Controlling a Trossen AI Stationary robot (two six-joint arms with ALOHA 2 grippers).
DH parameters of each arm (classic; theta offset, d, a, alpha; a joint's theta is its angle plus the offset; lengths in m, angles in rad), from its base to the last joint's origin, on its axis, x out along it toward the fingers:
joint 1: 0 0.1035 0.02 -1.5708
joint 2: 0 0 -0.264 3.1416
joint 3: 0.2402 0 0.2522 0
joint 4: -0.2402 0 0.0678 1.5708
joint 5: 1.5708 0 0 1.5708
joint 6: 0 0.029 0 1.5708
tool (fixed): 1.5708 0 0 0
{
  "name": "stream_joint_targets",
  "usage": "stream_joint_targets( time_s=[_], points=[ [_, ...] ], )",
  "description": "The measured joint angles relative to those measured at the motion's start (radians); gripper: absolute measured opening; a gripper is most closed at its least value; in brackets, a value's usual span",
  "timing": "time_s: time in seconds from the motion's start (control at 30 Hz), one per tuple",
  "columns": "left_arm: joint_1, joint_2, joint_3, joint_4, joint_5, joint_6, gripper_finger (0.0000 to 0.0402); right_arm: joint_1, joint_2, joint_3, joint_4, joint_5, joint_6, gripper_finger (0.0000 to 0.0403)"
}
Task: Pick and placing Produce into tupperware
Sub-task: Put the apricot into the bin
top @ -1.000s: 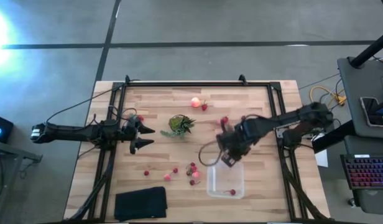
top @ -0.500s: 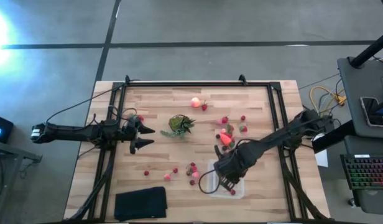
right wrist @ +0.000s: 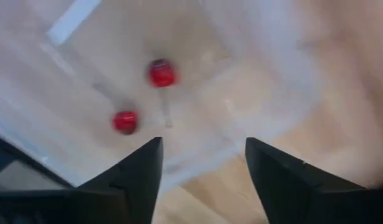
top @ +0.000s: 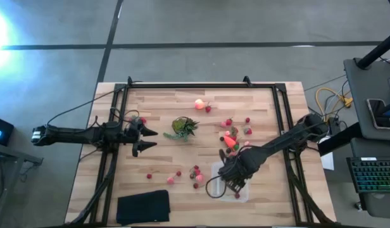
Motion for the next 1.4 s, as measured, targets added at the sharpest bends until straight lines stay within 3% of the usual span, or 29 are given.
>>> stream_joint_targets(
  time_s=[0.17, 0.43, 0.77, 0.93, 1.4],
  points=[
    [0.000, 0.000, 0.000, 0.000, 0.000, 0.000, 0.0276, -0.064, -0.072, -0.007, -0.074, 0.020, -0.029, 0.0245],
    [0.000, 0.000, 0.000, 0.000, 0.000, 0.000, 0.0277, -0.257, -0.182, -0.179, -0.074, 0.075, -0.146, 0.0226],
    [0.000, -0.001, 0.000, 0.001, 0.000, 0.000, 0.0277, -0.436, -0.171, -0.403, 0.156, 0.090, -0.281, 0.0224],
    [0.000, 0.000, 0.000, 0.000, 0.000, 0.000, 0.0277, -0.480, -0.170, -0.458, 0.184, 0.154, -0.289, 0.0224],
    [0.000, -0.001, 0.000, 0.000, 0.000, 0.000, 0.0277, -0.521, -0.162, -0.543, 0.347, 0.144, -0.302, 0.0222]
  ],
)
